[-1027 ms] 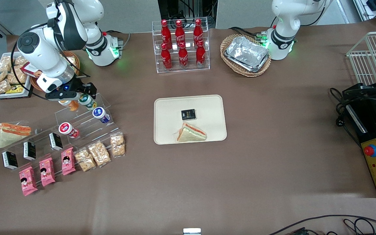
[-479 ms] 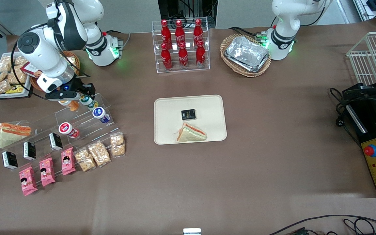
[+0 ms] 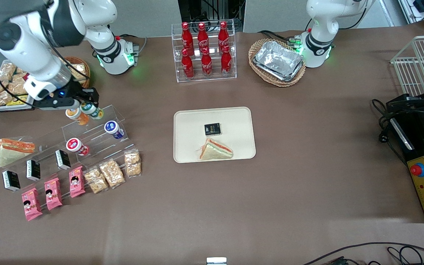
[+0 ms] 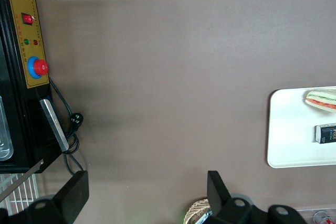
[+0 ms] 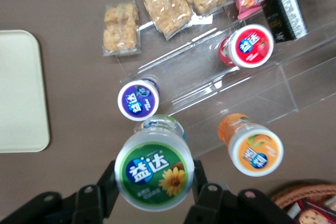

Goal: Place green gum on tray
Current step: 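Lift the green-capped bottle up off the stand with the right gripper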

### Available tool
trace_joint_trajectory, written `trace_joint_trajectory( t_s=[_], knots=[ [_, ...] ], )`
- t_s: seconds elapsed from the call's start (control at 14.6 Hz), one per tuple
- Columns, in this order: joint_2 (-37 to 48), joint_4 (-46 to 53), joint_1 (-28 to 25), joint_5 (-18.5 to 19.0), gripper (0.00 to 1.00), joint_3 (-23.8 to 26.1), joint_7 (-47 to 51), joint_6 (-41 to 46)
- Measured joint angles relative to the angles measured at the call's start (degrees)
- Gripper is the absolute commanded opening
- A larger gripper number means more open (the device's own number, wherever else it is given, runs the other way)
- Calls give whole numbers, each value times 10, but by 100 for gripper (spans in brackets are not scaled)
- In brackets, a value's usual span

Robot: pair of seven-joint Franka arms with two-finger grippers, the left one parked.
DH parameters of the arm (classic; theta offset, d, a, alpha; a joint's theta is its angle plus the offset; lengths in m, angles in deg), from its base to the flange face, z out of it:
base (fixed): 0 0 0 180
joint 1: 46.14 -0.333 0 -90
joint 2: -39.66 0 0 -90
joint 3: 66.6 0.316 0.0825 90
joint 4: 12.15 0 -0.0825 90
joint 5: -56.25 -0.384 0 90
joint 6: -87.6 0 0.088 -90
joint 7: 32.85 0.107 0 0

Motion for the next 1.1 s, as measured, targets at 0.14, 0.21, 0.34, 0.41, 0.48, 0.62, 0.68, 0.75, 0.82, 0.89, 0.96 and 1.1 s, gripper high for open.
trace_joint_trajectory(
  t_s=[0.14, 0.21, 0.34, 0.41, 0.48, 0.62, 0.68, 0.75, 0.82, 0.89, 0.96, 1.1],
  knots=[
    [-2, 55, 0, 0, 25, -1, 0, 59],
    [-6, 86, 0, 0, 25, -1, 0, 92],
    [-22, 153, 0, 0, 25, -2, 0, 155],
    [-33, 186, 0, 0, 25, -3, 0, 181],
    [-45, 217, 0, 0, 25, -3, 0, 203],
    [-68, 270, 0, 0, 25, -3, 0, 236],
    [-80, 293, 0, -4, 25, -3, 0, 247],
    [-91, 311, 0, -13, 25, -2, 0, 255],
    [-101, 326, -1, -25, 25, -1, 4, 260],
    [-110, 336, -2, -36, 25, -1, 18, 263],
    [-118, 341, -7, -45, 25, 0, 43, 265],
    [-133, 346, -34, -51, 25, 1, 97, 265]
  ],
)
